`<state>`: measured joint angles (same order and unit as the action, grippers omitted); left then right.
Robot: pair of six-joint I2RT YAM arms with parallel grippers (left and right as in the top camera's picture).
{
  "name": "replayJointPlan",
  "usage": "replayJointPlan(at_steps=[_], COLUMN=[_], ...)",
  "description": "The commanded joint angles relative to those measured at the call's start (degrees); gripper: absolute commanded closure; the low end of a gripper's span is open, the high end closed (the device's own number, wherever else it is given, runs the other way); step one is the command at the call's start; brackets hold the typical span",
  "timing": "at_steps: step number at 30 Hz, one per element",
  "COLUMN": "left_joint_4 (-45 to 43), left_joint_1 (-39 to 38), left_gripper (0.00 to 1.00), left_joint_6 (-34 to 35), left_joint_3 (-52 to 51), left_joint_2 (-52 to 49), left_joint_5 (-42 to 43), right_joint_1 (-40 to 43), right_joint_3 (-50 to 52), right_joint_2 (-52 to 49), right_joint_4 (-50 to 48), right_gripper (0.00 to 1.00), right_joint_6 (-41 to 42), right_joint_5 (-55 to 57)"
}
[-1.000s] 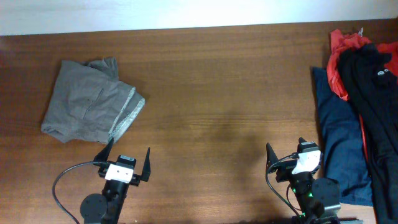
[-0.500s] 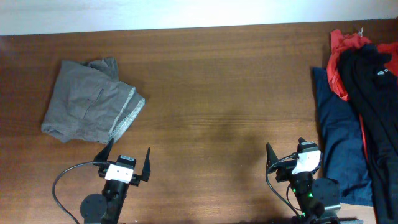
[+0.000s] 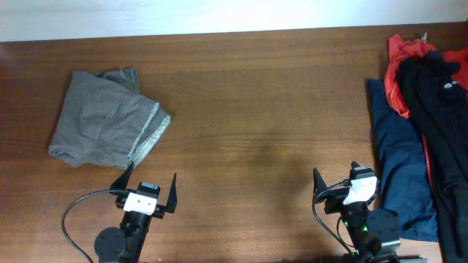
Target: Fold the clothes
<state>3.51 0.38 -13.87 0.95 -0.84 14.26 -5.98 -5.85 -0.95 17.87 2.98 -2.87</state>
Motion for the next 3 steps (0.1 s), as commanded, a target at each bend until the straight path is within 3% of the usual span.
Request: replayJointPlan(at_steps=[1, 3], left_joint_4=[-0.13, -0.13], left_joint_1=[-0.33, -0.33], left_gripper=[0.01, 0.01], left_joint_6=[0.52, 0.55], left_joint_3=[-0.44, -0.44], left_joint_2=[0.48, 0.48], left_joint_5=[-0.59, -0.59], right_joint_1=[0.33, 0.33], right_joint_3=[0.37, 0.37], right_joint_2=[0.31, 0.31], right_joint_4=[0.07, 0.07], right_gripper=[0.01, 0.01], right_joint_6=[0.44, 0.44], right_joint_5=[-0.33, -0.33])
